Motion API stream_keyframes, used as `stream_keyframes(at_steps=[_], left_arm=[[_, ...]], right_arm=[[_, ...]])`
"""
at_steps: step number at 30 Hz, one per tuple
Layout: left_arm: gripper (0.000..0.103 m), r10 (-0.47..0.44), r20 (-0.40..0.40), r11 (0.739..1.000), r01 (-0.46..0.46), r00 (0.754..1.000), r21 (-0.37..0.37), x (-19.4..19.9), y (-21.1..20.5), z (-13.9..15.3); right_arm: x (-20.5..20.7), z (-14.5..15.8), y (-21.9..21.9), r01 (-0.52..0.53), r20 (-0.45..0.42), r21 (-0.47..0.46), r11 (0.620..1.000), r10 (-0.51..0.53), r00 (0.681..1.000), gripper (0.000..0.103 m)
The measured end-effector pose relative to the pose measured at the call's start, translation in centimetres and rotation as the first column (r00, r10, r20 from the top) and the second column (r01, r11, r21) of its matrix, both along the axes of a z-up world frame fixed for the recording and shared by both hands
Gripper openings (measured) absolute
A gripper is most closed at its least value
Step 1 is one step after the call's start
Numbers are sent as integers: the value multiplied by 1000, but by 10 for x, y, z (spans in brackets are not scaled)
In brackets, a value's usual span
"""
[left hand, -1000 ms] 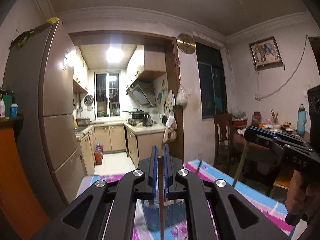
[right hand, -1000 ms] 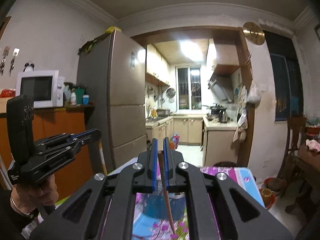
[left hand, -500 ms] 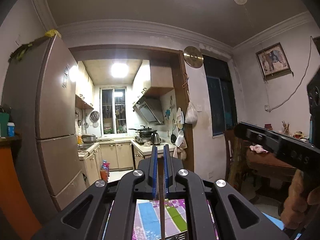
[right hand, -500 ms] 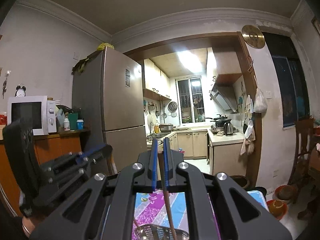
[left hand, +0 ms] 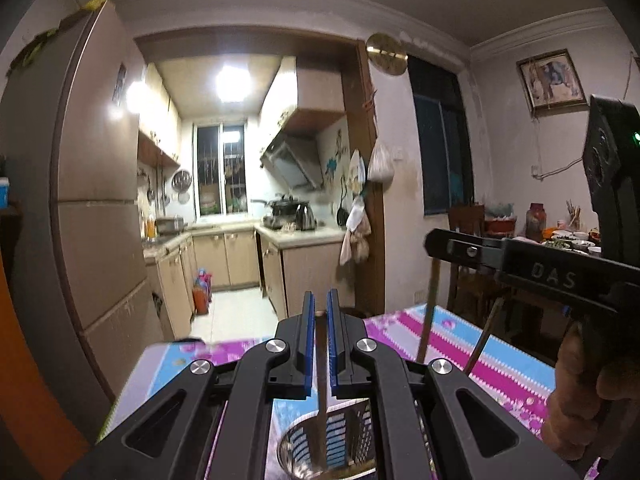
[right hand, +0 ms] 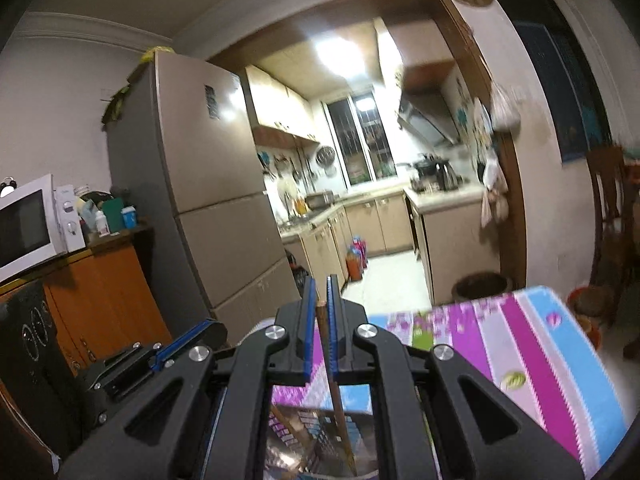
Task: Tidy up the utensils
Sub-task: 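Open the left tool over the blue holder while the right tool opens too, then move both open tools back over the loose wooden chopsticks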
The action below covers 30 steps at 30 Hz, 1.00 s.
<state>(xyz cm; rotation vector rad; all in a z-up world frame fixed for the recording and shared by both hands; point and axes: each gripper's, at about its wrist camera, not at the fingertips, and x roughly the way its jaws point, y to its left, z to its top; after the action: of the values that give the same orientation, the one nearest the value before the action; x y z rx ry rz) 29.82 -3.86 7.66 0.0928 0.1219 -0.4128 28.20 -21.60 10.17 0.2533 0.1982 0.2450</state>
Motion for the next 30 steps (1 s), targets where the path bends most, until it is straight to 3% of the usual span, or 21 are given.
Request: stream_keyframes(at_steps=[6,7,11,13,16,22,24,26,30], left_arm=[[8,22,25,1000,-21,999,-10,-10,6,-4],[10,24,35,1000,-24,999,-2,-12,5,-1],[35,68,113,998,-65,991,-26,-37,21,21],[35,81,135,996,-74,988,-58,-49,34,36],[35,109,172,991,-94,979,-90,-79,60,54],[35,140,243,990,-127,960,-67,-164,104,61],[43,141,248,990,-129,959,-62,-193,117,57],[58,148,252,989,-144,956,-34,-223,130,48],[61,185,232,979,-199,955,38,-267,149,27]], right_arm=[[-11,-17,-4,35,-50,-3,999,-35,998,6],[-14,-14,-7,37,-41,7,999,-37,998,7],[-42,9,-28,81,19,20,997,-81,997,15],[-59,21,-39,97,48,21,995,-98,994,16],[-99,39,-59,114,102,14,993,-114,988,16],[-215,44,-79,171,168,-165,971,-143,975,19],[-247,38,-83,203,180,-221,954,-165,970,24],[-286,28,-89,248,182,-280,927,-202,962,27],[-346,6,-108,309,134,-307,900,-281,950,29]])
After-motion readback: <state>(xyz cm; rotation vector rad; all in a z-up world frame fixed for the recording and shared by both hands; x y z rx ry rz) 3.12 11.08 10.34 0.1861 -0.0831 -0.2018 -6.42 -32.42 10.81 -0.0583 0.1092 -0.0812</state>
